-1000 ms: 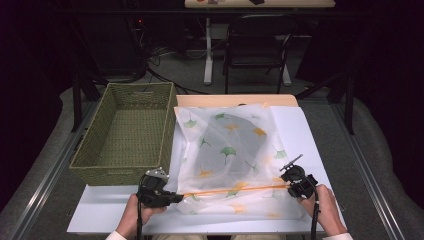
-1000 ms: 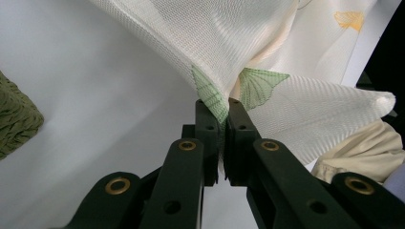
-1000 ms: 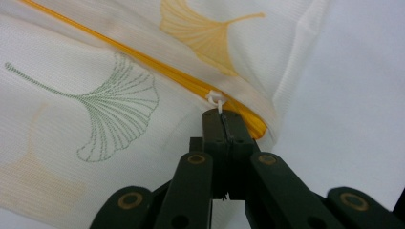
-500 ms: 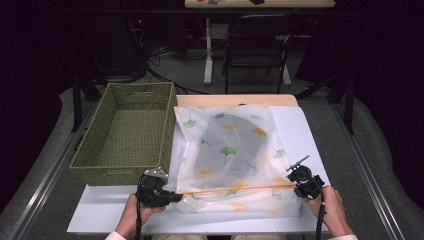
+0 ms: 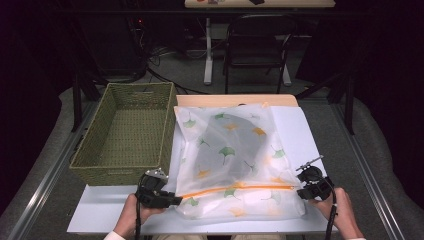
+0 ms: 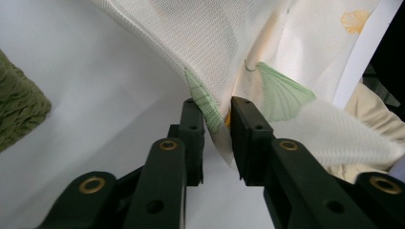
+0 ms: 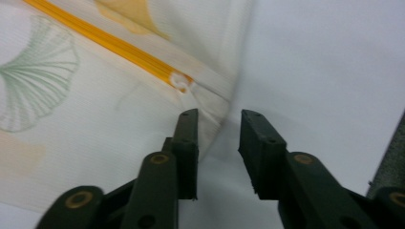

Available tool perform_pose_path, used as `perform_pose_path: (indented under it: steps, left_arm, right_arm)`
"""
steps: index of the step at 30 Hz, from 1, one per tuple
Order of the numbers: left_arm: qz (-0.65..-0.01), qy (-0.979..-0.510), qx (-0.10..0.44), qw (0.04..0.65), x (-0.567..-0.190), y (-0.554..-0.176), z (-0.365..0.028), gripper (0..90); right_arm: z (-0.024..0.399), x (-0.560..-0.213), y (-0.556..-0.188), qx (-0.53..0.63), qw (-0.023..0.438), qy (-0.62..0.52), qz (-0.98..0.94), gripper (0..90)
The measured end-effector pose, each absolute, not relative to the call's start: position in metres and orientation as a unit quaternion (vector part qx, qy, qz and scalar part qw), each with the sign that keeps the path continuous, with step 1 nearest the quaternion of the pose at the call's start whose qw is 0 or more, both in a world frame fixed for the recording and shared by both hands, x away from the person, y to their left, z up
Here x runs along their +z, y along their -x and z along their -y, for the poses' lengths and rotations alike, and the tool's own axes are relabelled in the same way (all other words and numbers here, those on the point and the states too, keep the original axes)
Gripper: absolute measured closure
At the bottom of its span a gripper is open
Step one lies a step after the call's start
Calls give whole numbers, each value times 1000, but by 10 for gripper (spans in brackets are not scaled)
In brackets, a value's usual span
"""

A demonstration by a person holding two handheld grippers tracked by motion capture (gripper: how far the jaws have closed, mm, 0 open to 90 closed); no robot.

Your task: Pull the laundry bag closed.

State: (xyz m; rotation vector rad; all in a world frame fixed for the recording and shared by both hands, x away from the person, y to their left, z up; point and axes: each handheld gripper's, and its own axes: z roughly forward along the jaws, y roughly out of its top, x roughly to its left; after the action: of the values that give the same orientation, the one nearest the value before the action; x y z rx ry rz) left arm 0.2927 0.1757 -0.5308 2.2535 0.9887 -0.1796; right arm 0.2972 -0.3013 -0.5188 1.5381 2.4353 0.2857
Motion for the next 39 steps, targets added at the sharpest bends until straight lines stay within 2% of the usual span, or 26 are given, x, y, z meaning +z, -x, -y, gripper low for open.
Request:
perform_pose_path:
  steps: [3,4,12,21,31,39]
  left_arm:
    - [-382,-861,-69,328,-530,-292,-178,646]
    - [-383,-861,-70,327,-529,-291,-179,627]
    - [-372,-868,-48,326,-519,-280,-189,396]
    - [-380,-874,-6,302,-513,-267,-206,202]
    - [-433,-859,54,267,-512,-256,-250,119]
    - [-462,-853,52,239,-525,-257,-266,67]
  right_arm:
    - [305,-520,-296,99,121,-531,-833,614]
    - [308,-519,-295,100,123,-533,-831,558]
    - [315,-515,-290,136,118,-534,-826,350]
    - [321,-514,-281,156,118,-532,-824,201]
    - [324,-517,-279,163,133,-529,-822,136]
    - [328,-523,-280,157,150,-522,-825,33]
